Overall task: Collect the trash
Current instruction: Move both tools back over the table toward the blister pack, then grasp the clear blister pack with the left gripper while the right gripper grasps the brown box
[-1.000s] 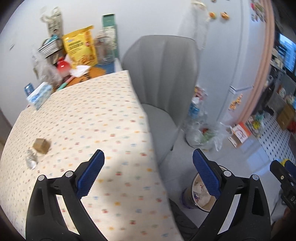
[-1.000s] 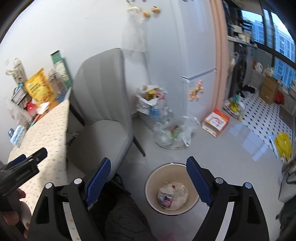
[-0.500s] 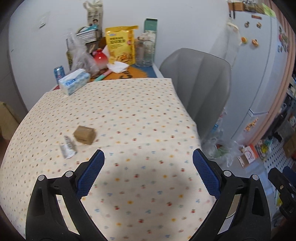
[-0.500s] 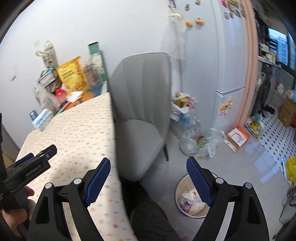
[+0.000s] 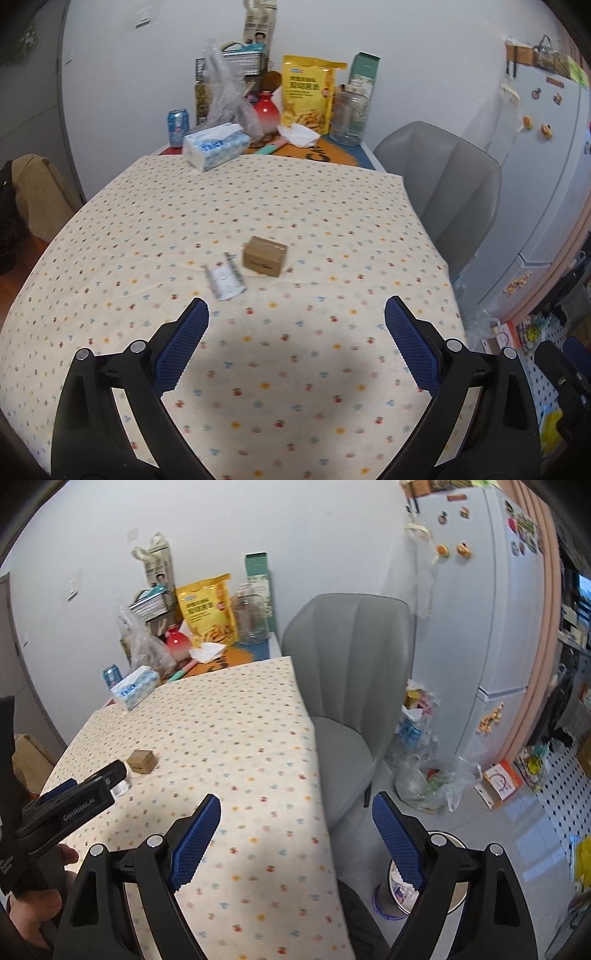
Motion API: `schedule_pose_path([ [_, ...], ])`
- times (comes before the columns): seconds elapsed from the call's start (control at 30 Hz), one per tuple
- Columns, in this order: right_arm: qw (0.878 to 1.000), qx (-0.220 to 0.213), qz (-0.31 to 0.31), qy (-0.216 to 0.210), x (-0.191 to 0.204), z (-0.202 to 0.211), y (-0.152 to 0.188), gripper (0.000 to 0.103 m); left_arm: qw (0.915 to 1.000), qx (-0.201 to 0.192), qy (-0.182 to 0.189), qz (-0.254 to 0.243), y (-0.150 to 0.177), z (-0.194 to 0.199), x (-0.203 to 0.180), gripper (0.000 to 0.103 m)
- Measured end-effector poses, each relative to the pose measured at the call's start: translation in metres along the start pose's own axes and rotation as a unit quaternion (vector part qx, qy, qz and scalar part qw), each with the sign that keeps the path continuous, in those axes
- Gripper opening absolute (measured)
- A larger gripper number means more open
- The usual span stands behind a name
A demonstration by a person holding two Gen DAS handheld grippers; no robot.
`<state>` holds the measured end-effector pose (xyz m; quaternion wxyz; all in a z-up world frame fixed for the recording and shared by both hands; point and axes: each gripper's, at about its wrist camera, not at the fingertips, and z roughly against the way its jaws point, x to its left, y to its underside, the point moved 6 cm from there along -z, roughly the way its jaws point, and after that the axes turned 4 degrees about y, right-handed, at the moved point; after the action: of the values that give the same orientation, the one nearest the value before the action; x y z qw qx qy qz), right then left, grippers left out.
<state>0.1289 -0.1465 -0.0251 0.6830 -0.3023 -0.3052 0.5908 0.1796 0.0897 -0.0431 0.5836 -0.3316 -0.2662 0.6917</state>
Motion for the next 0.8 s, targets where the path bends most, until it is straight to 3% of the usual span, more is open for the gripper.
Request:
schedule_pose_path([
  [0.33, 0.999, -0.004, 0.035, -0.022, 0.051, -0.007, -0.015, 0.083, 0.9984, 0.003, -0.035, 0.046, -0.006, -0.007, 0.059, 0.095],
  [0.8, 0.997, 0.024, 0.061, -0.045, 0.098, -0.051, -0.038, 0.083, 0.9958, 0.047, -0.055, 0.056, -0.019, -0.062, 0.079, 0.095],
])
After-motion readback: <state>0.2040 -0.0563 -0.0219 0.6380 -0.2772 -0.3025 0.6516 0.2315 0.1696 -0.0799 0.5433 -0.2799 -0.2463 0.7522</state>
